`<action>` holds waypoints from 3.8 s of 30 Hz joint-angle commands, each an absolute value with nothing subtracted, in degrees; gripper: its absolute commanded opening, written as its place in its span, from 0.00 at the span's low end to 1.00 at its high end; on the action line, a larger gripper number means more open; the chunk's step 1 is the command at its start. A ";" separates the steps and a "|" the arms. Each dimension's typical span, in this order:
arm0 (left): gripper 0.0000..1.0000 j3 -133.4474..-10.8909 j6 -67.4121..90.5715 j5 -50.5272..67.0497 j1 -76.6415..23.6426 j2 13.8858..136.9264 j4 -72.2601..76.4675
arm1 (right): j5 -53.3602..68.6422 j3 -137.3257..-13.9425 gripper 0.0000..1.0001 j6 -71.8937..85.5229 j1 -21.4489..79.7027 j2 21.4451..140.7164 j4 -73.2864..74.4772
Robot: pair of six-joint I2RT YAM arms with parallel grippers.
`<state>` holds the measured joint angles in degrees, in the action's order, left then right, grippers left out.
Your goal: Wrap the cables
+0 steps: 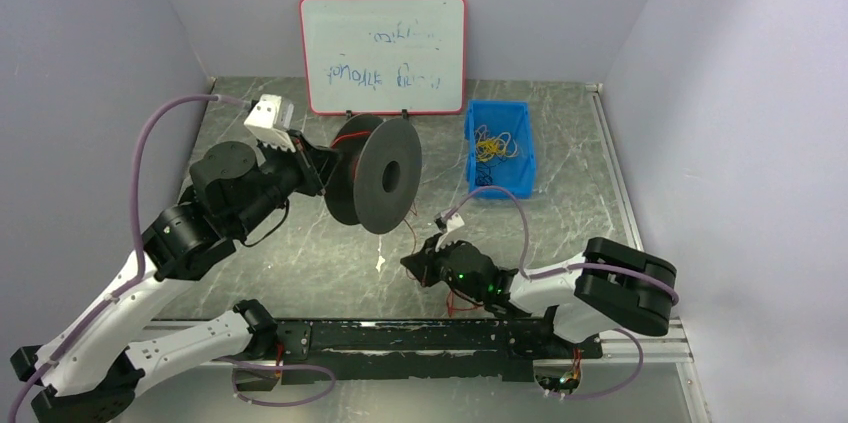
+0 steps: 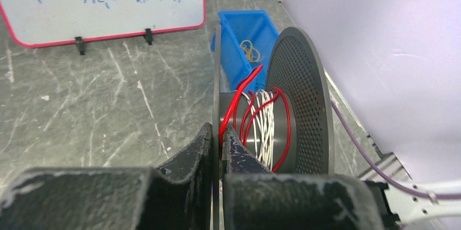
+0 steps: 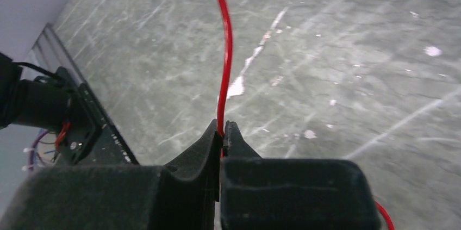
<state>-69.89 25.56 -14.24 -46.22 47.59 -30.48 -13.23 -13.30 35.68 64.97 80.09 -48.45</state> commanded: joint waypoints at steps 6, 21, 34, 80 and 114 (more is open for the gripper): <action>0.07 -67.13 26.77 -26.71 -45.96 48.60 -24.61 | -18.78 -18.05 0.00 33.95 71.44 77.53 -43.51; 0.07 -61.98 26.32 -42.54 -45.88 53.42 -30.52 | -22.78 -24.24 0.00 28.92 78.77 65.21 -27.73; 0.07 -61.17 23.91 -40.99 -45.99 57.61 -34.58 | -28.36 -35.71 0.00 18.49 79.54 63.71 -13.77; 0.07 -61.61 11.39 -32.49 -67.94 49.22 -34.52 | -10.16 -40.60 0.00 10.96 48.57 65.53 -8.11; 0.07 -77.44 13.27 -29.10 -67.94 46.74 -35.08 | -0.24 -19.85 0.61 20.86 42.73 68.23 -29.55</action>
